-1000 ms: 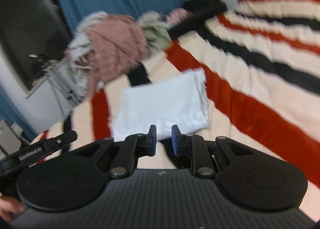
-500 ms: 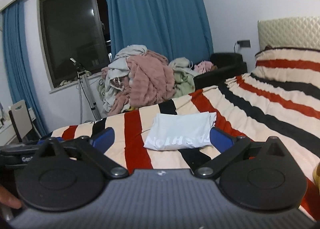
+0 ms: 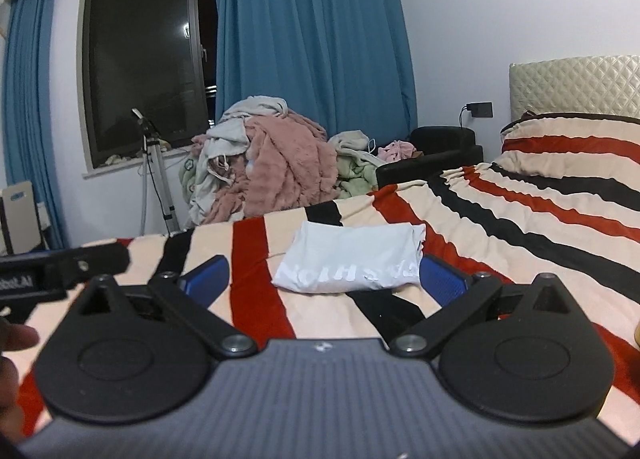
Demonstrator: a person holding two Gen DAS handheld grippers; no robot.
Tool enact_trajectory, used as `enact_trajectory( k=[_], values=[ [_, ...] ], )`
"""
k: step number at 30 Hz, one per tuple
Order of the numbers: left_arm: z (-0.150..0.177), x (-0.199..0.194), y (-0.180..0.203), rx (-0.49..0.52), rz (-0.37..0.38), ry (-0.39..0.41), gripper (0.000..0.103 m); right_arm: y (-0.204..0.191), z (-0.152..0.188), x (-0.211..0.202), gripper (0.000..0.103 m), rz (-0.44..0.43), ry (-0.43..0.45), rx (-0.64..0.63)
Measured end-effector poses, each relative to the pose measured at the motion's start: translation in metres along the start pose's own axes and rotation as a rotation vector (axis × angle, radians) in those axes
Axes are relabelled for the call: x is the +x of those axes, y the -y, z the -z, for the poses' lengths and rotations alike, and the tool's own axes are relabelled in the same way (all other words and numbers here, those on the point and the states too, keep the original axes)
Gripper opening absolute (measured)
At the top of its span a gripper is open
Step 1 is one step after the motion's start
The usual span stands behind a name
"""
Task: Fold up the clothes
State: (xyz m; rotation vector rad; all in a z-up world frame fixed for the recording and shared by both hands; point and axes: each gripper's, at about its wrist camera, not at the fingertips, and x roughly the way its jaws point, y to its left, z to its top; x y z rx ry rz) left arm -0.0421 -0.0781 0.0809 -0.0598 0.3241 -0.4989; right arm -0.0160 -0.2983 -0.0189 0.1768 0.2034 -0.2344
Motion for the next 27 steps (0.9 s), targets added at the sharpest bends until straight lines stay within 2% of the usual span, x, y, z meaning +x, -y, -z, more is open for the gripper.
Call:
enact_trajectory(
  k=[9,17,27],
  values=[
    [0.006,0.008,-0.017,-0.018,-0.046,-0.017,0.103,-0.007,0.014,0.013,0.103,0.02,-0.021,-0.026],
    [0.006,0.005,-0.005,0.036,-0.06,0.006,0.103,-0.005,0.015,0.012,0.103,0.025,-0.031,-0.006],
    [0.007,0.003,0.0,0.048,-0.071,0.009,0.103,-0.004,0.013,0.01,0.103,0.015,-0.032,0.004]
  ],
)
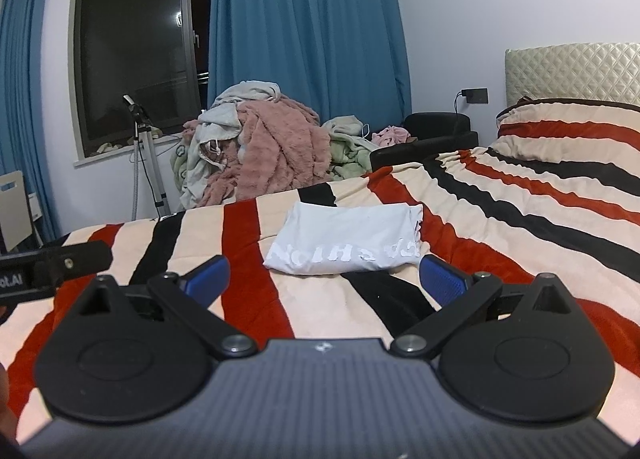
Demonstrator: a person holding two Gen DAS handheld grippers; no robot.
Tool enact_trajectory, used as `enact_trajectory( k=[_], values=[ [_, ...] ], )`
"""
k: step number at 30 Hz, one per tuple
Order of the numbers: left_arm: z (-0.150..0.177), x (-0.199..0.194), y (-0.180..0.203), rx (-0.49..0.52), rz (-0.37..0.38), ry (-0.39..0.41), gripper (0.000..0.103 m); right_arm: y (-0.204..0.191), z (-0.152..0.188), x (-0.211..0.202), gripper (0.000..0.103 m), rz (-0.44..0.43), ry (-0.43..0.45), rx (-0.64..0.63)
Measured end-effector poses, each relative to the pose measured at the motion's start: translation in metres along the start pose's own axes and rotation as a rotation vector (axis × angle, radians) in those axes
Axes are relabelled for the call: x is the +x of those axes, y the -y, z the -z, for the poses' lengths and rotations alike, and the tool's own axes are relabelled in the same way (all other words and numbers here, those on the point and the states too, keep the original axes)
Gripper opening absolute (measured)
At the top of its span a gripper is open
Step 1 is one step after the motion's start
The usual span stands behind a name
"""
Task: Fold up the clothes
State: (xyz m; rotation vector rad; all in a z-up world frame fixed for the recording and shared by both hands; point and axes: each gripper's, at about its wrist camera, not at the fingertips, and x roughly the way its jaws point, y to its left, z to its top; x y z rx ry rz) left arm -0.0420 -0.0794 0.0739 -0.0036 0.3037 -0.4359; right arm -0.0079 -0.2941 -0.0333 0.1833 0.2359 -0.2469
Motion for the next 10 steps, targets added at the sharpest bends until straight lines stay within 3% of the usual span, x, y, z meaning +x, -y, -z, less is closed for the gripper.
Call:
enact_trajectory(
  k=[10],
  values=[
    [0.0003,-0.0055,-0.0089,-0.029,0.001,-0.003,0.103,-0.0013,-0.0001,-0.0019,0.103,0.014,-0.002,-0.001]
  ],
)
